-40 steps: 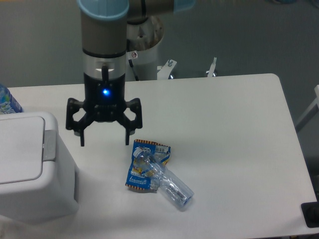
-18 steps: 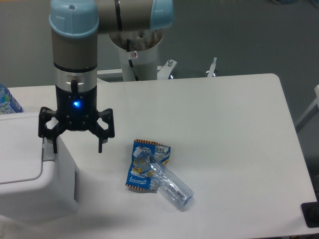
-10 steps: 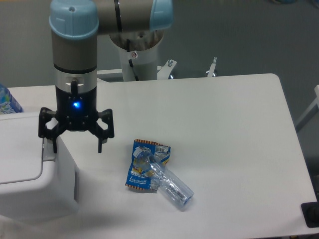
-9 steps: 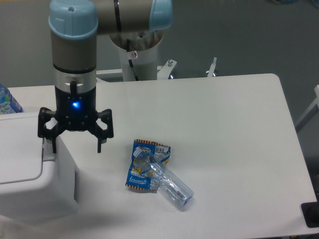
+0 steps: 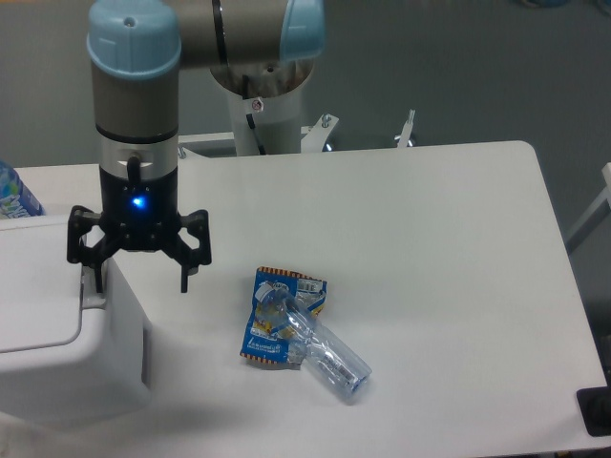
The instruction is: Open the trash can
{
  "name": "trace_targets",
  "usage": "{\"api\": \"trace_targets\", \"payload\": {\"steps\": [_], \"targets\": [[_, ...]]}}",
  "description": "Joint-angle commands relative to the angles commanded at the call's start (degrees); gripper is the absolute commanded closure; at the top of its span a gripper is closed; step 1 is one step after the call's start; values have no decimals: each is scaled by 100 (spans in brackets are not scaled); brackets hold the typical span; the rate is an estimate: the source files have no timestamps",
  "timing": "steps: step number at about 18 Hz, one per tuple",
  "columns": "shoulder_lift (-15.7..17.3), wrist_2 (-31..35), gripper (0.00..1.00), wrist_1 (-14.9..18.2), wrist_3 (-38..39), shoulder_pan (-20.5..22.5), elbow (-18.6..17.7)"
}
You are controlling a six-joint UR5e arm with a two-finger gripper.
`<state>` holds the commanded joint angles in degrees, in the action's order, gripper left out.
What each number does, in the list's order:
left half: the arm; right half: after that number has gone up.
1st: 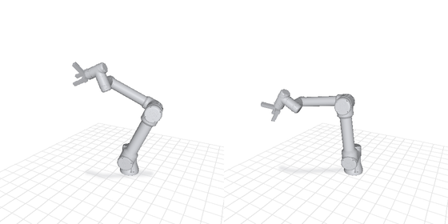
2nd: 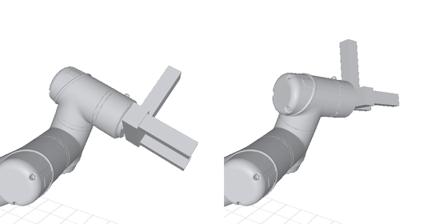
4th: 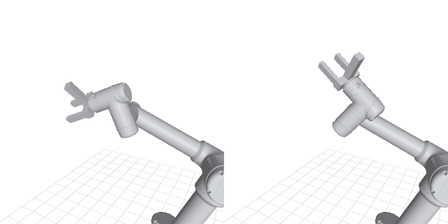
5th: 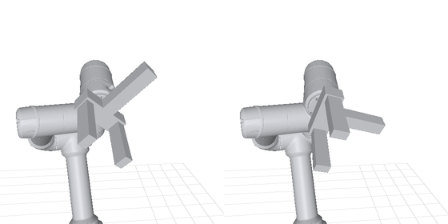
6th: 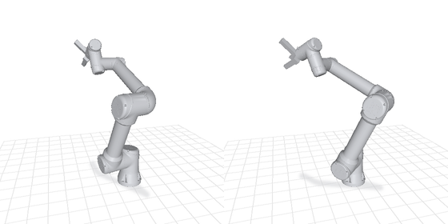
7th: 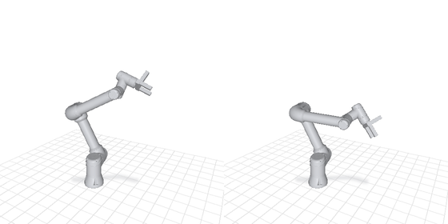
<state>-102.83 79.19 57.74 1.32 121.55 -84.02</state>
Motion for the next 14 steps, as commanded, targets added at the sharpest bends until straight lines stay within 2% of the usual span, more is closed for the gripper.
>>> {"api": "trace_targets", "payload": {"steps": [11, 14], "targets": [[9, 0, 0, 0, 0, 0, 9], [53, 0, 0, -9, -9, 9, 131]]}}
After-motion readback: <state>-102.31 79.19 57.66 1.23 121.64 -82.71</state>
